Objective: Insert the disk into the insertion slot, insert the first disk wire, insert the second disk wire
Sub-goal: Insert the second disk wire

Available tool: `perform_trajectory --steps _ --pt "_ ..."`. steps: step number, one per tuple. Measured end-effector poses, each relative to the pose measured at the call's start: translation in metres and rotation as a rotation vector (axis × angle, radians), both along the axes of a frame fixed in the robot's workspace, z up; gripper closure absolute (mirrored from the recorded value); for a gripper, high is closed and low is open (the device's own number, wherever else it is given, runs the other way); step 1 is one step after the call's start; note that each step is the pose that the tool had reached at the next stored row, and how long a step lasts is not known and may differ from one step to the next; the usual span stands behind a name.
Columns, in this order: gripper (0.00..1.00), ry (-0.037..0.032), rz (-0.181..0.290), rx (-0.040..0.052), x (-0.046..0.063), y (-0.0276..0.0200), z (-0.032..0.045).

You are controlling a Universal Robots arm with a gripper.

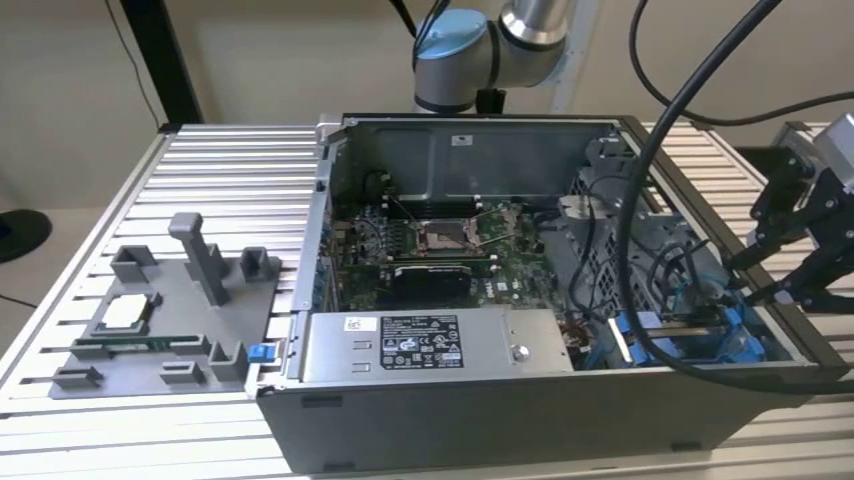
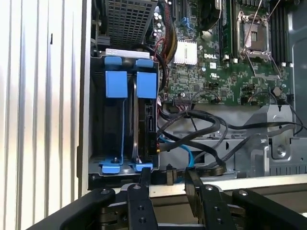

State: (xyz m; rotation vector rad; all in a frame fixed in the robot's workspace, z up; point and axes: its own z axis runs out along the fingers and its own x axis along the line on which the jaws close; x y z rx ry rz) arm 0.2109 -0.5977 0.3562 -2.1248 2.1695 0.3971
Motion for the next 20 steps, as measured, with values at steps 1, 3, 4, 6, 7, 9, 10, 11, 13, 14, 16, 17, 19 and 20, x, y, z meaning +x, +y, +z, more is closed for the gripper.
perform_trajectory --steps 1,3,4,6,7,9,10,11,13,14,16,17,19,20 --pt "0.00 0.0010 -0.002 0.0001 0.0000 -0.0001 -0.0002" --pt "0.00 0.0025 -0.005 -0.0002 -0.0001 -0.0001 -0.0003" --pt "0.00 0.0030 -0.007 -0.0001 -0.0001 -0.0001 -0.0004" --pt "0.00 0.0034 -0.008 0.0006 0.0001 -0.0002 -0.0005" --pt "0.00 0.0034 -0.008 0.0012 0.0001 -0.0003 -0.0005" --pt "0.00 0.0038 -0.010 0.0034 0.0001 -0.0004 -0.0006" --pt "0.00 0.0040 -0.011 0.0049 0.0001 -0.0004 -0.0006" --pt "0.00 0.0041 -0.013 0.0065 0.0000 -0.0005 -0.0006" --pt "0.00 0.0043 -0.015 0.0092 0.0000 -0.0006 -0.0005" --pt "0.00 0.0044 -0.017 0.0100 0.0000 -0.0008 -0.0006" --pt "0.00 0.0046 -0.017 0.0107 0.0000 -0.0018 -0.0007" --pt "0.00 0.0047 -0.018 0.0110 0.0000 -0.0023 -0.0008" --pt "0.00 0.0047 -0.019 0.0115 0.0000 -0.0024 -0.0012" --pt "0.00 0.0047 -0.019 0.0114 0.0000 -0.0025 -0.0014"
